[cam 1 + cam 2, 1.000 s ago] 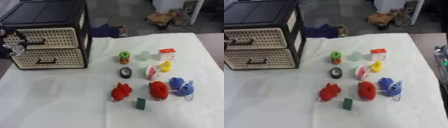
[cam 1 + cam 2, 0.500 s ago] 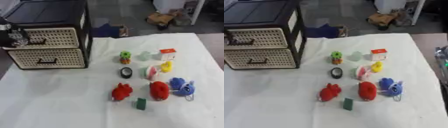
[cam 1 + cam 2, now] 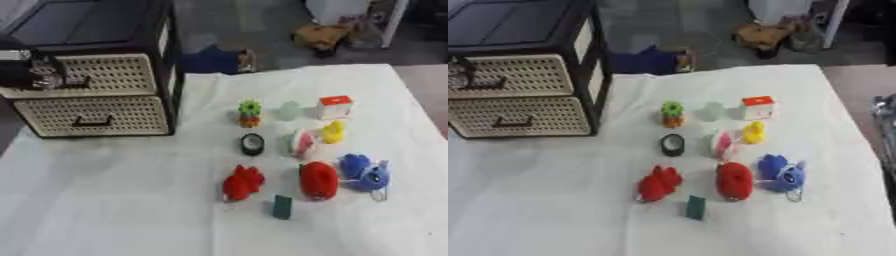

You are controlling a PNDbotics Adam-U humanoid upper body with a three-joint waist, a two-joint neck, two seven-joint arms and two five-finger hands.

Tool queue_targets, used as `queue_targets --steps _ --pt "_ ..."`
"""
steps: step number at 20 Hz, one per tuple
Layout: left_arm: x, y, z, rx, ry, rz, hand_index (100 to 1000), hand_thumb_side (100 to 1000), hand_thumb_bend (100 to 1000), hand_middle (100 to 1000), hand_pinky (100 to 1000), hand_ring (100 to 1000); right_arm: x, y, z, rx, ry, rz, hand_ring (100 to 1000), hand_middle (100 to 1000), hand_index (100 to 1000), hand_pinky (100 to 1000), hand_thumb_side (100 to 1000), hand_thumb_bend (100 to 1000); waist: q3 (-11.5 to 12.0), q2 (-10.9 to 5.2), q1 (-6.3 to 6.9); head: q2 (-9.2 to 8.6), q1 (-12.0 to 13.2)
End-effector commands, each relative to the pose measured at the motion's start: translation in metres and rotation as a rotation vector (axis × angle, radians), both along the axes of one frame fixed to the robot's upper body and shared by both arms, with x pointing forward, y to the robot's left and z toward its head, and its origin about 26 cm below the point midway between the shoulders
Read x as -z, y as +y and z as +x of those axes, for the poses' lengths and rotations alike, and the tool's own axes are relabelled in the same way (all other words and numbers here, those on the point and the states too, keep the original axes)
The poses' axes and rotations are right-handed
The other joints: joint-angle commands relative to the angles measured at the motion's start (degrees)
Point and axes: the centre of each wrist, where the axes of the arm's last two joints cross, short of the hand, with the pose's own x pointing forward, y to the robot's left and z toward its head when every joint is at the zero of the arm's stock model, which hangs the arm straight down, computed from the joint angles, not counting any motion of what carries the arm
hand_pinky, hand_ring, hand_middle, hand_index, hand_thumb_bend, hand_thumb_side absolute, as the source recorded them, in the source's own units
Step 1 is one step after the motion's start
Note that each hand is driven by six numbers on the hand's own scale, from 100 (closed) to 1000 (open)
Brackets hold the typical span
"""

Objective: Pick up objects from table and place into drawer.

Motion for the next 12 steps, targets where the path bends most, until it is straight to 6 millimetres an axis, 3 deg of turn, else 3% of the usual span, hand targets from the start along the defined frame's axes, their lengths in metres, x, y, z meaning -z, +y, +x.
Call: queue_targets --steps 1,9,10,11,12 --pt "-0.013 0.004 -0.0001 -0.015 -0.025 -0.003 960 1000 100 100 100 100 -0.01 -0.0022 -0.0049 0.007 -0.031 -0.026 727 712 857 612 1000 100 -0.1 -0.8 -0.01 -0.59 0.3" --pt "-0.0134 0.0057 0.0069 -0.019 -0.009 -0.027 970 1000 110 100 100 100 -0.0105 -0.0027 -0.005 0.007 -0.032 -0.027 728 712 857 613 1000 100 -0.4 -0.47 0.11 -0.83 0.5" --pt "-0.0137 0.0056 0.0071 -0.008 -0.008 -0.03 971 1000 190 100 100 100 -0.0105 -0.0027 -0.0051 0.007 -0.032 -0.027 728 712 857 613 1000 100 -0.5 -0.42 0.13 -0.86 0.5" --pt "-0.0141 0.0057 0.0073 0.004 -0.005 -0.032 971 1000 389 100 100 100 -0.0107 -0.0028 -0.0051 0.007 -0.033 -0.027 728 712 857 613 1000 100 -0.5 -0.37 0.14 -0.89 0.5" --pt "-0.0143 0.0061 0.0075 0.014 -0.002 -0.032 972 1000 471 100 100 100 -0.0108 -0.0029 -0.0051 0.008 -0.033 -0.027 728 712 857 612 1000 100 -0.5 -0.33 0.15 -0.89 0.6"
